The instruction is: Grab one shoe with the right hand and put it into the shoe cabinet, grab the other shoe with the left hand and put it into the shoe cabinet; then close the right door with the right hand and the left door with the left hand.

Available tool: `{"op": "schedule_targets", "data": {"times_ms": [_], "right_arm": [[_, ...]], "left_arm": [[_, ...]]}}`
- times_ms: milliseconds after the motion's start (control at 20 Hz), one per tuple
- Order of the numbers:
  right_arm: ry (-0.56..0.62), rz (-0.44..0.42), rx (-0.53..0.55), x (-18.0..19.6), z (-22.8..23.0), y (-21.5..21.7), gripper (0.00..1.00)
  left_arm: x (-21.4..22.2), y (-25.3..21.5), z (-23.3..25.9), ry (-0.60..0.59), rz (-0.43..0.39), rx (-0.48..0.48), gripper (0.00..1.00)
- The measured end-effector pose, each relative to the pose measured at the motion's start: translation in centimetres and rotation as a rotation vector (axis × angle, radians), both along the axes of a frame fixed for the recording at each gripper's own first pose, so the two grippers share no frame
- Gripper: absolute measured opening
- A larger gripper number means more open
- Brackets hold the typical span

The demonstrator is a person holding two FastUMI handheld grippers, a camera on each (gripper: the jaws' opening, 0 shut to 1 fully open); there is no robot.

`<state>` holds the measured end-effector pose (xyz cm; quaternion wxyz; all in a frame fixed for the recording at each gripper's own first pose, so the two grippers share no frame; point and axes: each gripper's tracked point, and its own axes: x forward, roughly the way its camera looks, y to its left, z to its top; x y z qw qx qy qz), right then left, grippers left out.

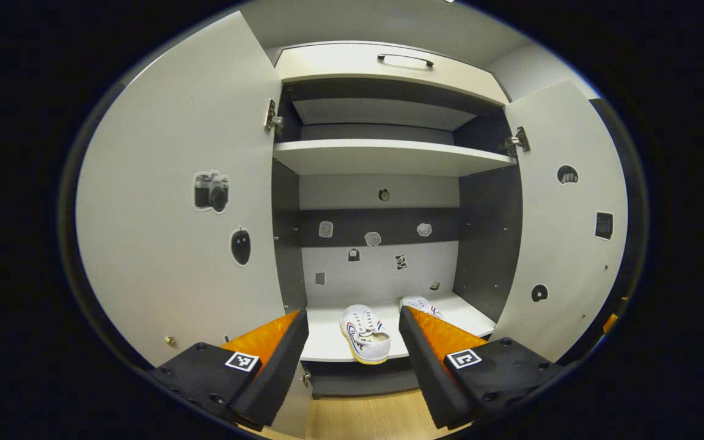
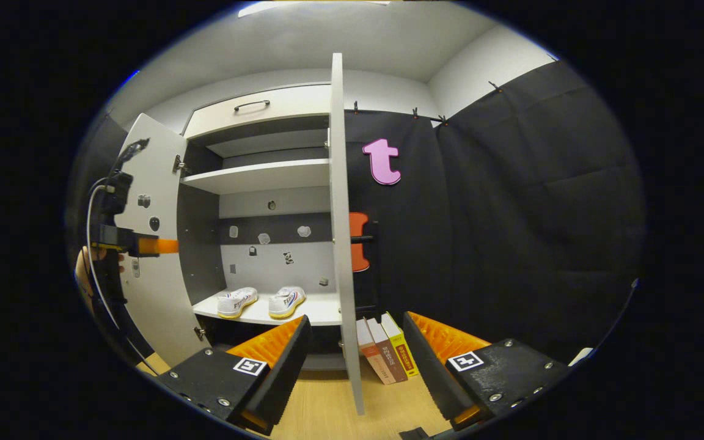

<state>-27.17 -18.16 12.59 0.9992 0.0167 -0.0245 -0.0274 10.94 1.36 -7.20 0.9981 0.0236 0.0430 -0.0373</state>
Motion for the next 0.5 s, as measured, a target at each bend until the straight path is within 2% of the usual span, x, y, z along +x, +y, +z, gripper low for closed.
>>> {"op": "schedule_targets", "data": {"times_ms": [250,500], "right_arm": [[0.025,-0.070,0.015,1.6,-1.7,-3.6,0.92],[0.044,-0.129,0.054,4.8,-3.7,-7.0,0.92]], "left_arm": [[-5.1,2.9,0.6,-0.040,0.031,-0.019,0.96],[-9.1,5.4,1.4,-0.082,0.043,-0.037,0.95]]}}
